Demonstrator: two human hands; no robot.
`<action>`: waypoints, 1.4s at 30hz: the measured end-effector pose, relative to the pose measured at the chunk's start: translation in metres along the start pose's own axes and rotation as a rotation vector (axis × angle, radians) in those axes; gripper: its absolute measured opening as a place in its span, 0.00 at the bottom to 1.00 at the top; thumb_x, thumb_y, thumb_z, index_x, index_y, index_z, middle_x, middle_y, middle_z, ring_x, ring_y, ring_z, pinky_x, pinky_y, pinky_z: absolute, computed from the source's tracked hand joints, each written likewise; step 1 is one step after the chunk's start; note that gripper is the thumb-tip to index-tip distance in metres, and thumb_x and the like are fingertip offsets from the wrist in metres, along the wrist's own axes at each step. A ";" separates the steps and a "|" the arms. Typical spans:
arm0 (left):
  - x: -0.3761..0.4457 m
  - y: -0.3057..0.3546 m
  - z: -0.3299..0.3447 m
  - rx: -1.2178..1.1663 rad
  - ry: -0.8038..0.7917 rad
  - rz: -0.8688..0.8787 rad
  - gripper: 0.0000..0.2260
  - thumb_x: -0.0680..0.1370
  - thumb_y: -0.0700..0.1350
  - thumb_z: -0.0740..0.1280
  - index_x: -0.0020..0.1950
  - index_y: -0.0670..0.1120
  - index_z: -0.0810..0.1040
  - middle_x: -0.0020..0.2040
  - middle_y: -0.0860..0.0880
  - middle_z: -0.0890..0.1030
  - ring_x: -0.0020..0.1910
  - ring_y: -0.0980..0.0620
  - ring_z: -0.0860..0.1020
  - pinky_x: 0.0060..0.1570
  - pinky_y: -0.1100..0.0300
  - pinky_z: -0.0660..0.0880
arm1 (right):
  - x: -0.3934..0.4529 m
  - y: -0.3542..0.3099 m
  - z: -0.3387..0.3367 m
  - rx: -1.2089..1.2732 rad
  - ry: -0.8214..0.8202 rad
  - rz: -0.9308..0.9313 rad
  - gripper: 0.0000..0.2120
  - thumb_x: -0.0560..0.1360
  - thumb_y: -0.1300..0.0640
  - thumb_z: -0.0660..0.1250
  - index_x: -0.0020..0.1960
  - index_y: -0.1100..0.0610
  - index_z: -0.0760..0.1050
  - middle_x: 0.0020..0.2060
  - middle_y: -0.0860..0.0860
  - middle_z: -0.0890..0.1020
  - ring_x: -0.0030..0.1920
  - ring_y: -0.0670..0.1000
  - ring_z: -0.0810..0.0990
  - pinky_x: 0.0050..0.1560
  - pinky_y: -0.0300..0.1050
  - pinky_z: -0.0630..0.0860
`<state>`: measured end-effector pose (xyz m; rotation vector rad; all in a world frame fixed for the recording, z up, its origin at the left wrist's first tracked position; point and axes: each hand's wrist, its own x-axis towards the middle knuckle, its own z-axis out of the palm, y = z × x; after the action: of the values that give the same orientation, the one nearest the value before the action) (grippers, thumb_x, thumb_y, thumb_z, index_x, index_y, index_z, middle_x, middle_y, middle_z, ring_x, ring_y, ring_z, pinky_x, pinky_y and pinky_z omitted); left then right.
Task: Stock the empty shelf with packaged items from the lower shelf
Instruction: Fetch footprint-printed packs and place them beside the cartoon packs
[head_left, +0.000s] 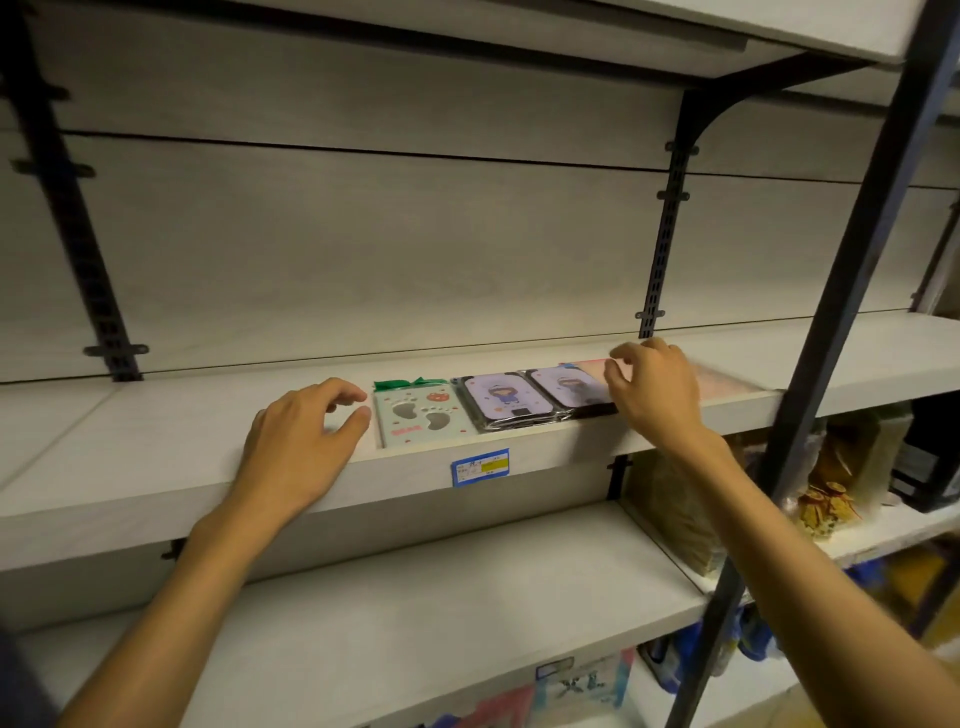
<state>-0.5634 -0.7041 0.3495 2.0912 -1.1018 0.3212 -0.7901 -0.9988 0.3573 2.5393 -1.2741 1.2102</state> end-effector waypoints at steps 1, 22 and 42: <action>-0.006 -0.005 -0.006 -0.003 0.002 0.009 0.10 0.80 0.51 0.65 0.60 0.53 0.80 0.59 0.53 0.82 0.59 0.51 0.77 0.58 0.50 0.72 | -0.007 -0.019 -0.002 0.055 0.006 -0.043 0.15 0.78 0.52 0.62 0.58 0.57 0.82 0.52 0.58 0.81 0.55 0.61 0.77 0.51 0.53 0.75; -0.212 -0.244 -0.207 -0.092 -0.120 -0.016 0.11 0.80 0.50 0.66 0.63 0.54 0.78 0.60 0.56 0.79 0.58 0.56 0.76 0.59 0.54 0.75 | -0.297 -0.420 0.006 0.497 -0.305 -0.406 0.10 0.77 0.55 0.65 0.56 0.52 0.81 0.48 0.47 0.81 0.44 0.46 0.80 0.43 0.43 0.77; -0.297 -0.618 -0.279 0.083 -0.324 -0.716 0.06 0.76 0.49 0.67 0.52 0.53 0.81 0.52 0.55 0.84 0.50 0.52 0.81 0.52 0.56 0.78 | -0.434 -0.722 0.244 0.419 -0.874 -0.481 0.13 0.76 0.52 0.64 0.59 0.49 0.80 0.50 0.47 0.82 0.46 0.50 0.80 0.46 0.44 0.75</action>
<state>-0.2210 -0.1040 0.0842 2.5055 -0.4422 -0.3326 -0.2871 -0.3281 0.1010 3.5632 -0.3633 0.2580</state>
